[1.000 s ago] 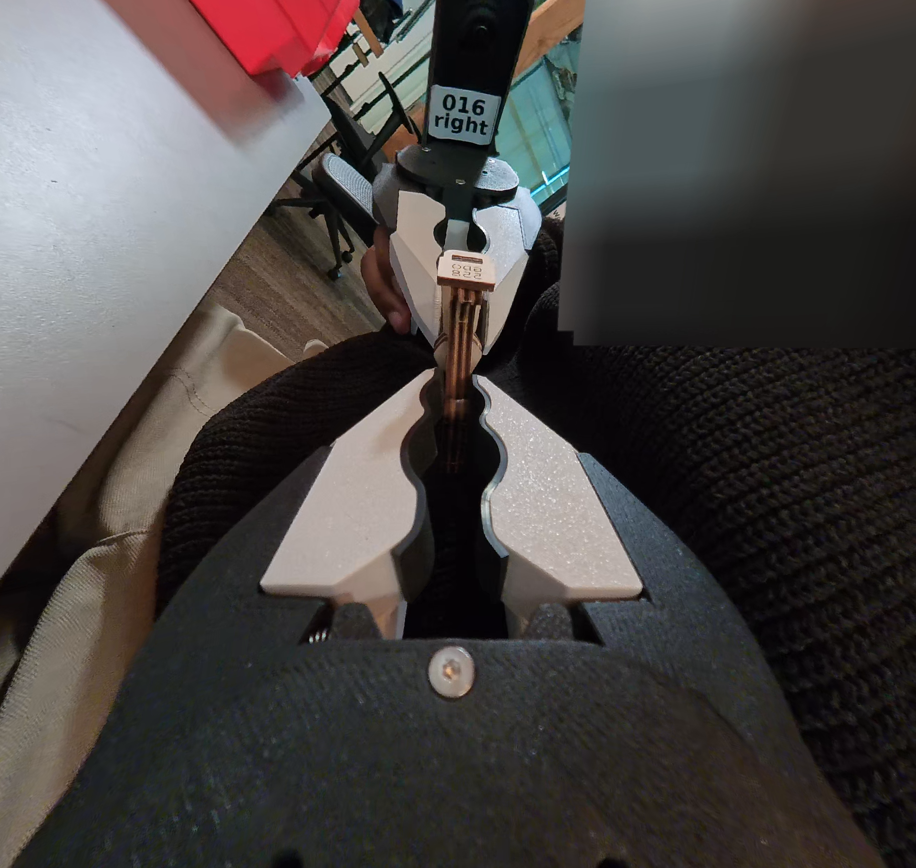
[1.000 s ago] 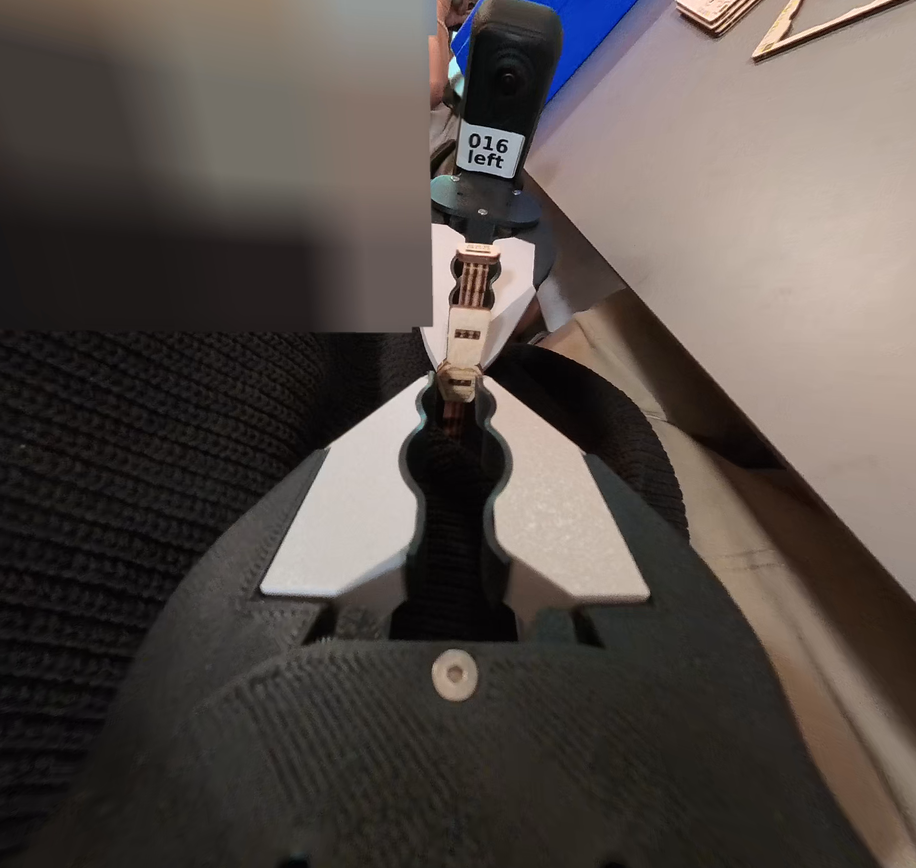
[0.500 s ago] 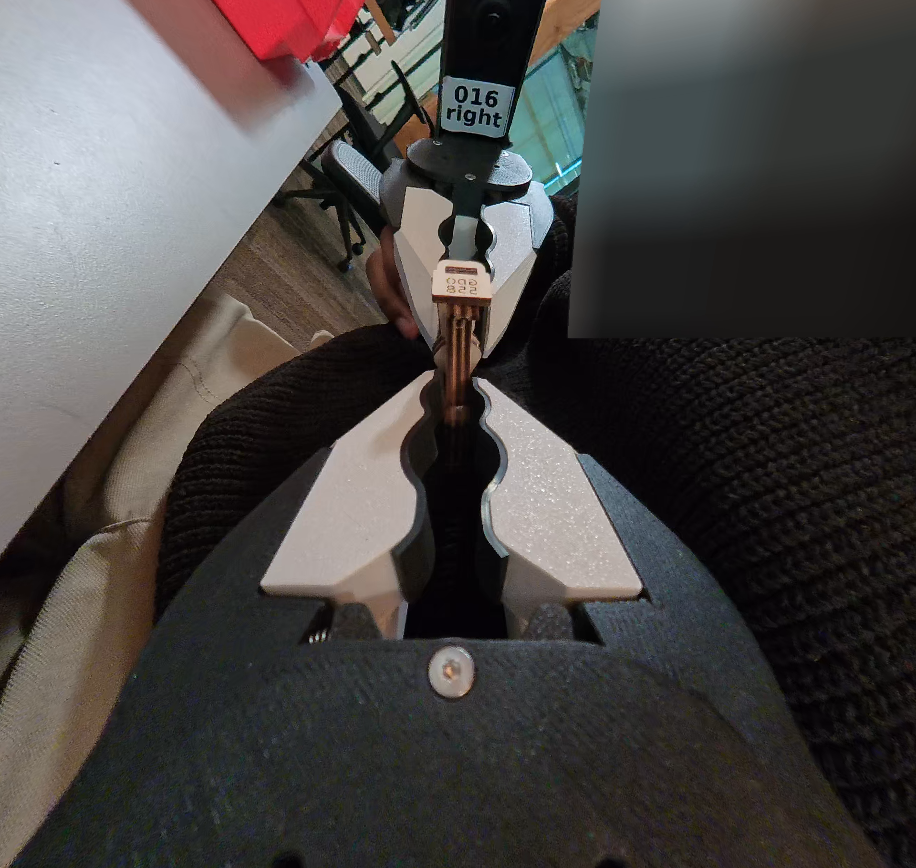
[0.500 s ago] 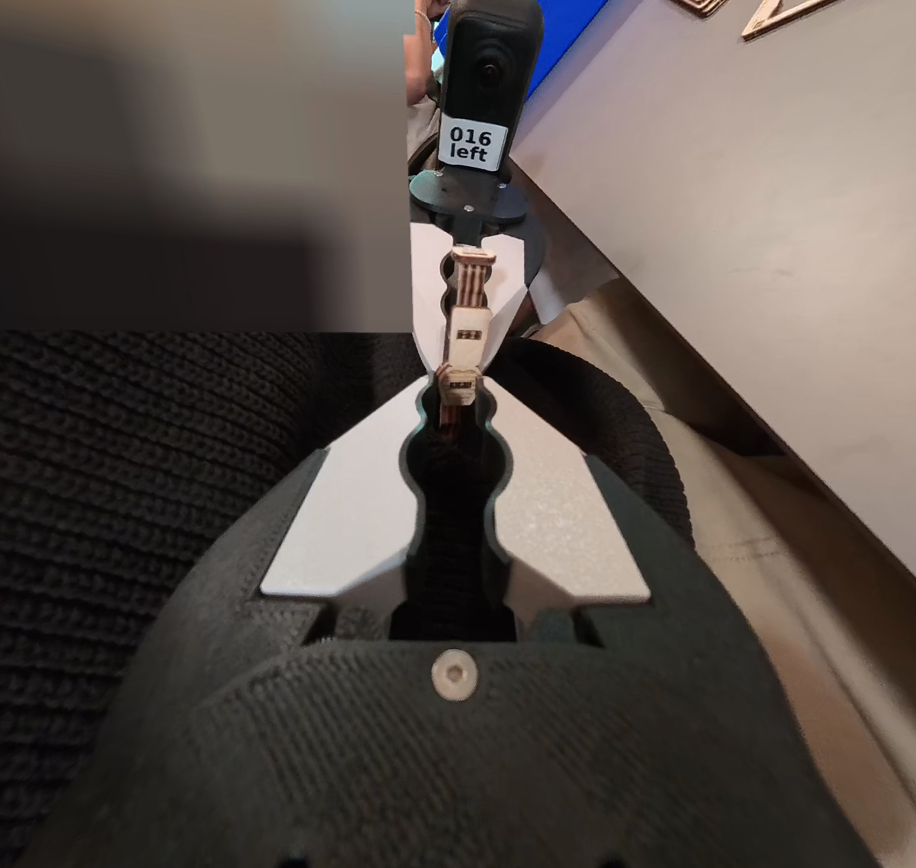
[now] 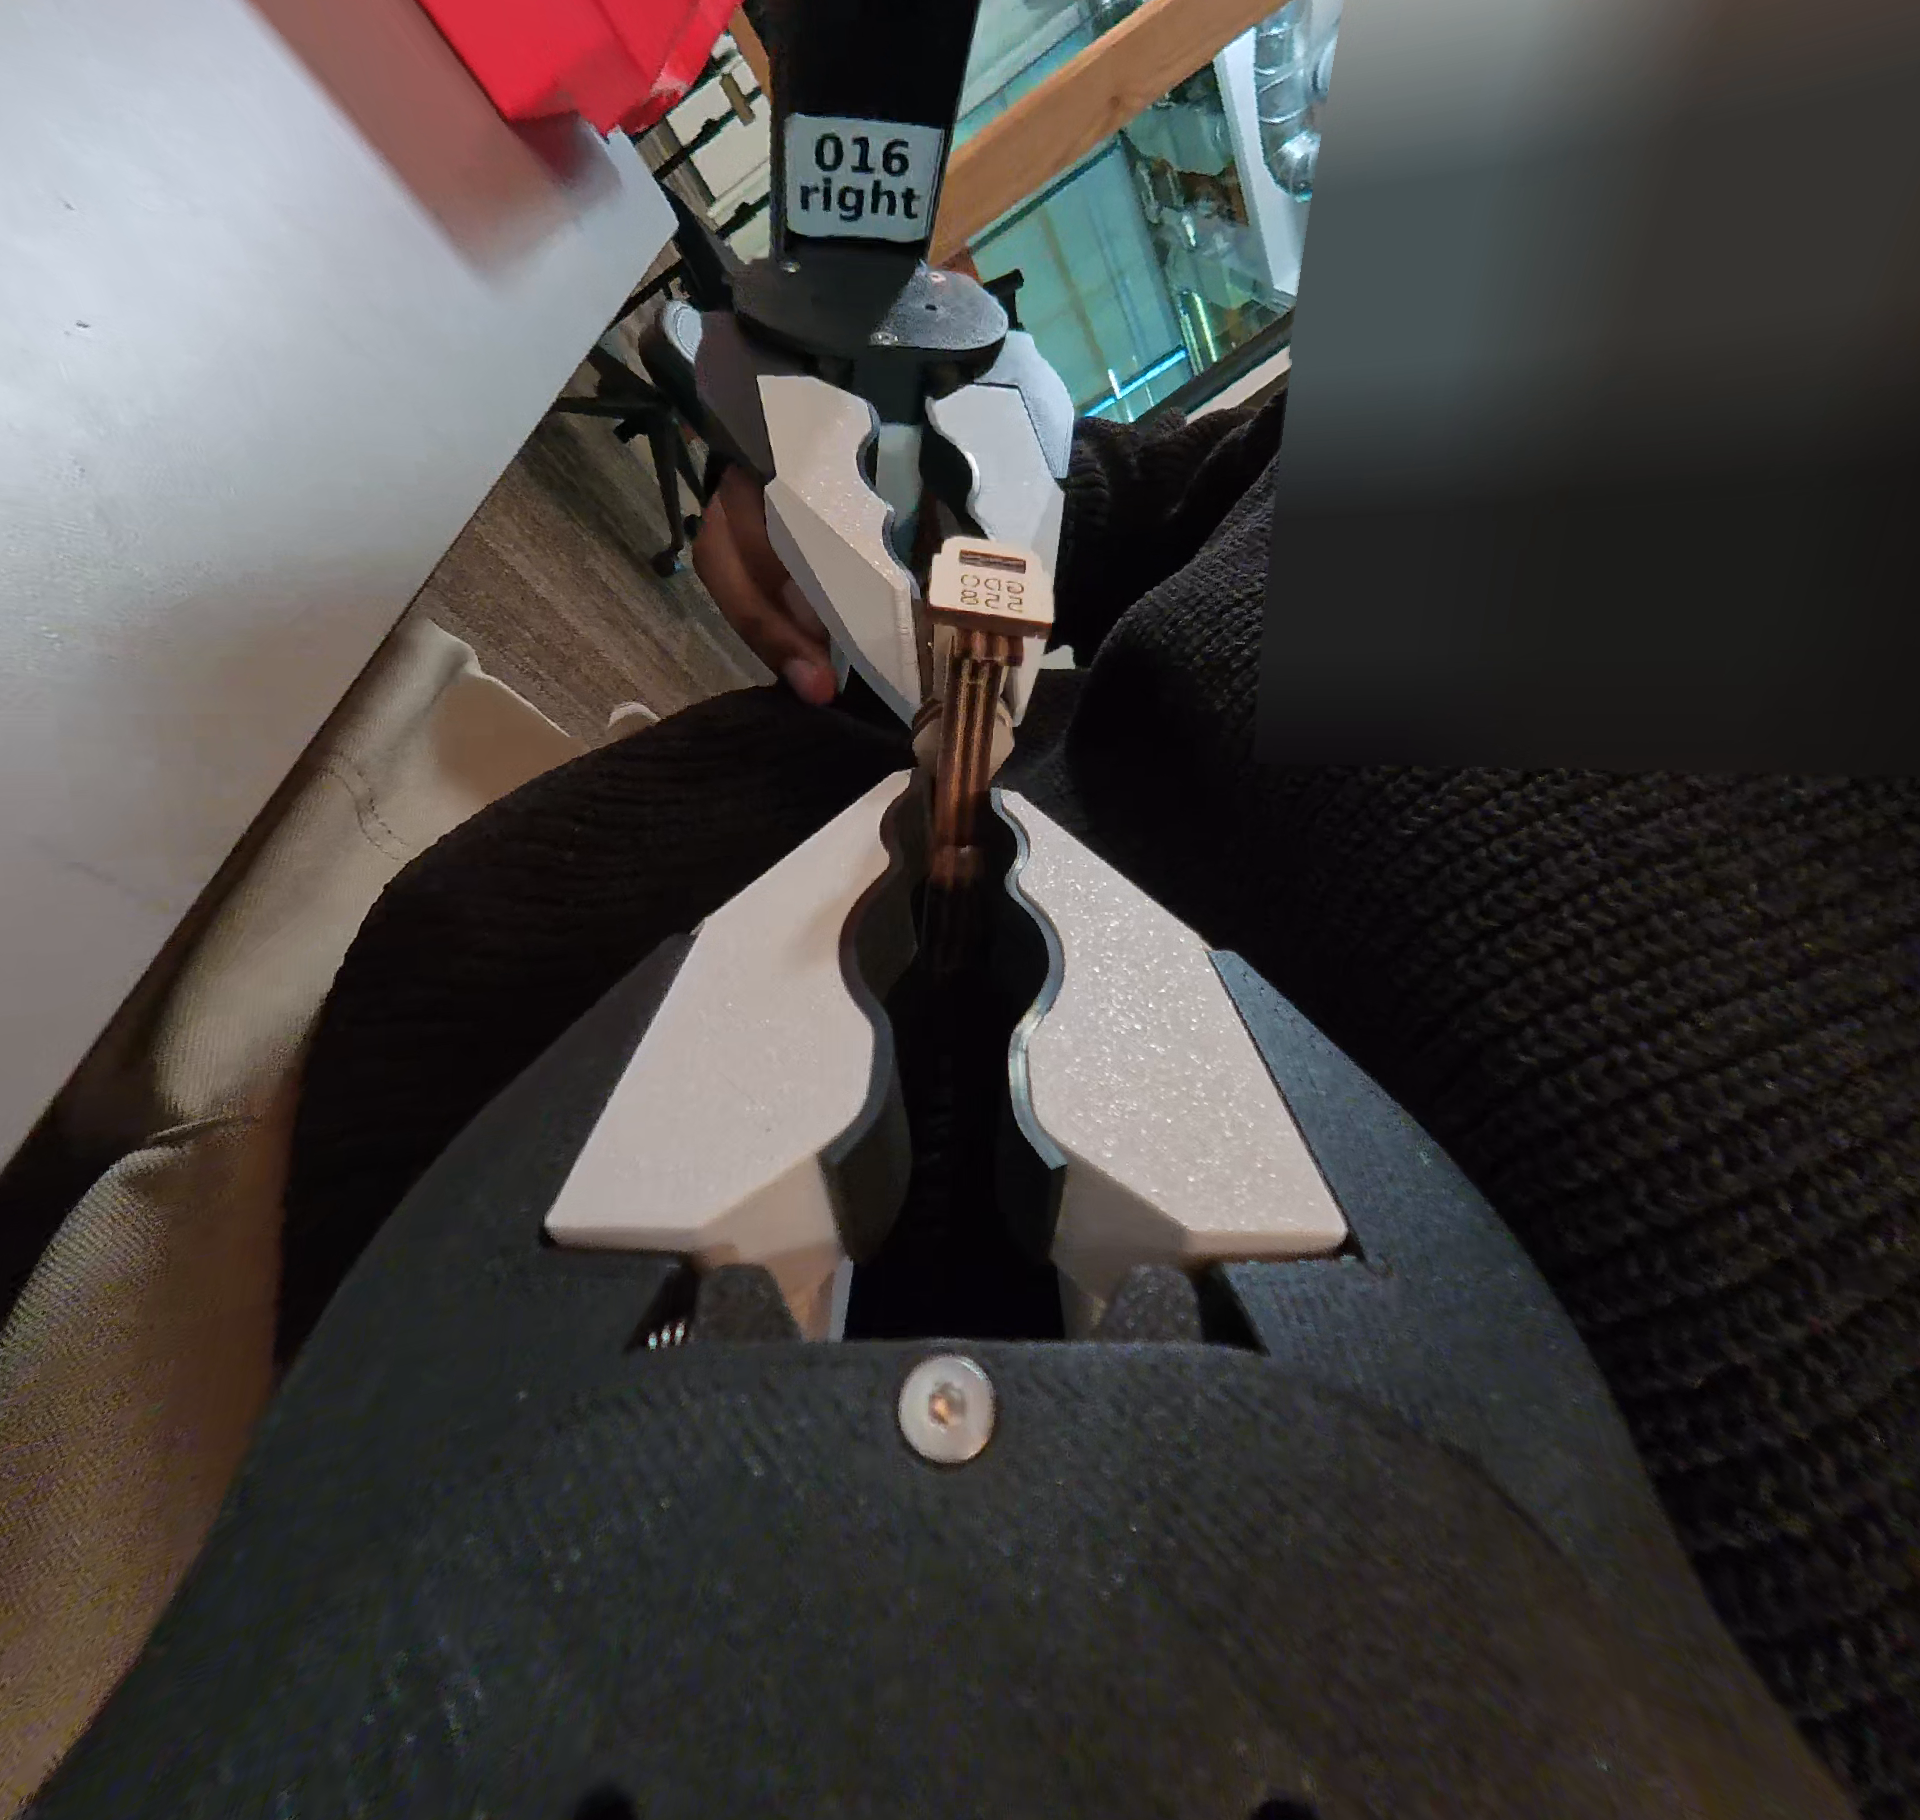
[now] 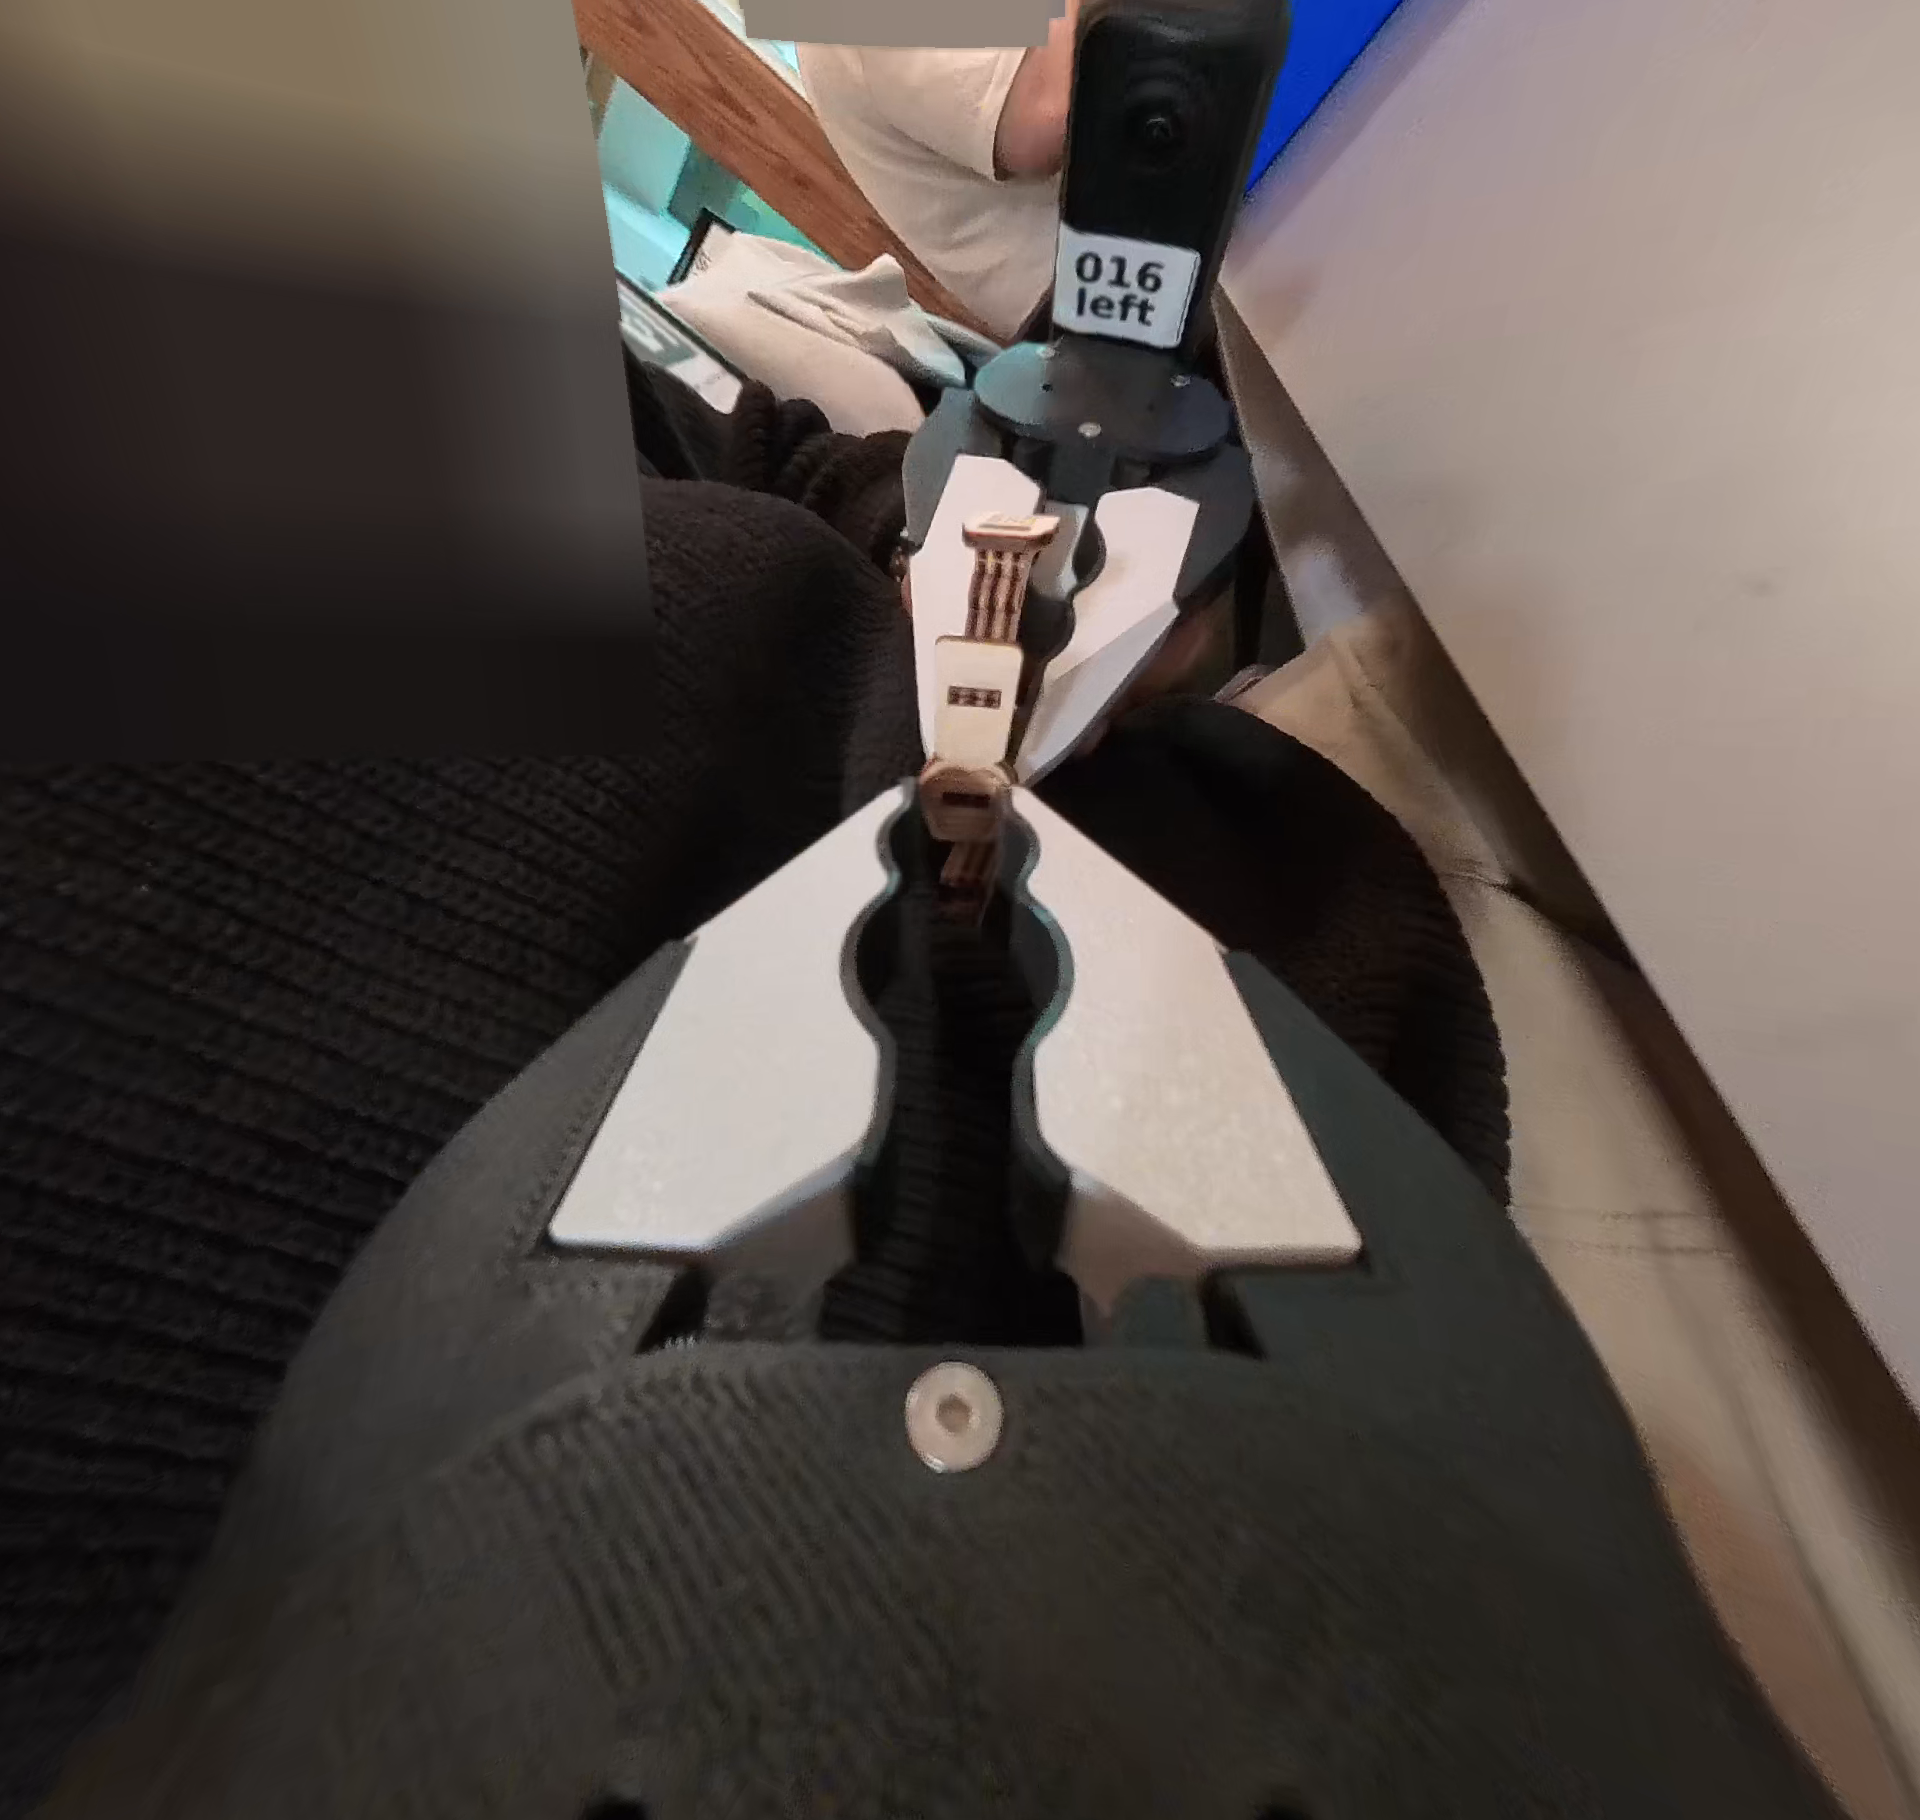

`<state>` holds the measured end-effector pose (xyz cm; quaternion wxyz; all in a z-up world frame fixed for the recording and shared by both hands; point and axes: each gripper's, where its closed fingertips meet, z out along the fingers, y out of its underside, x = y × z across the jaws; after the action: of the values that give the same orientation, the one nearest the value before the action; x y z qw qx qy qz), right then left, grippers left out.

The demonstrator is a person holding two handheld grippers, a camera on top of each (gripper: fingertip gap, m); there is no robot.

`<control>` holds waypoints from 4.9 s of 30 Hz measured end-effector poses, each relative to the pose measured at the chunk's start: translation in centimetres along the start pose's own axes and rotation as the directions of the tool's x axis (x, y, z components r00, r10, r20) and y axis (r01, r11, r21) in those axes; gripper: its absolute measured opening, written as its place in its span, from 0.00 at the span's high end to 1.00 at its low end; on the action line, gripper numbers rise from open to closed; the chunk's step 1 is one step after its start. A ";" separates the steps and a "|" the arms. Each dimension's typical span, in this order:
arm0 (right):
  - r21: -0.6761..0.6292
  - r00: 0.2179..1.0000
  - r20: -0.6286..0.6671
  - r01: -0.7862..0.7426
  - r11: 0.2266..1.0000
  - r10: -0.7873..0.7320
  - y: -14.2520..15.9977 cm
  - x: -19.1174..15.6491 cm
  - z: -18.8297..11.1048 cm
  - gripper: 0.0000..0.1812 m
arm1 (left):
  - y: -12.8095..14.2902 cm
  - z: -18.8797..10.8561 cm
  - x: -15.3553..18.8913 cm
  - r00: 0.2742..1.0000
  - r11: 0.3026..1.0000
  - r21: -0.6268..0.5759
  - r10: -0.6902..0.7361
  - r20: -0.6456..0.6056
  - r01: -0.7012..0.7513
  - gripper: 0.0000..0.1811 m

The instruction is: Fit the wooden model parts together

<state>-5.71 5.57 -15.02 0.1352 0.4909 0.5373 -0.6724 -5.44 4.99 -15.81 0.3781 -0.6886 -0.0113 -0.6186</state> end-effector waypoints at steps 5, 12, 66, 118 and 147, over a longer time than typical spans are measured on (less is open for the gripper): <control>-0.053 0.999 -0.014 0.051 0.997 -0.052 0.1 0.3 0.1 0.97 | 0.1 0.0 0.1 1.000 1.000 -0.009 0.009 -0.001 -0.009 0.96; -0.058 0.998 -0.032 0.061 0.996 -0.063 0.1 0.3 0.1 0.97 | 0.1 0.0 0.1 1.000 1.000 -0.010 0.008 -0.002 -0.008 0.96; -0.111 0.949 -0.294 0.083 0.990 -0.113 0.4 0.3 0.0 1.00 | 0.3 0.1 -0.5 0.998 1.000 -0.010 -0.013 0.063 0.013 0.96; 0.005 0.971 -0.237 0.033 0.999 -0.031 -0.2 -0.2 0.0 0.94 | 0.0 0.1 0.3 0.999 0.999 0.030 0.038 0.029 -0.039 0.96; -0.002 0.980 -0.200 0.000 1.000 -0.001 -0.1 -0.2 0.2 0.92 | -0.1 -0.1 0.4 0.997 0.998 0.026 0.062 0.036 -0.063 0.96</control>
<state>-5.80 5.37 -14.76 0.0809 0.5558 0.5491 -0.6189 -5.46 4.84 -15.42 0.4063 -0.6941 -0.0047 -0.5943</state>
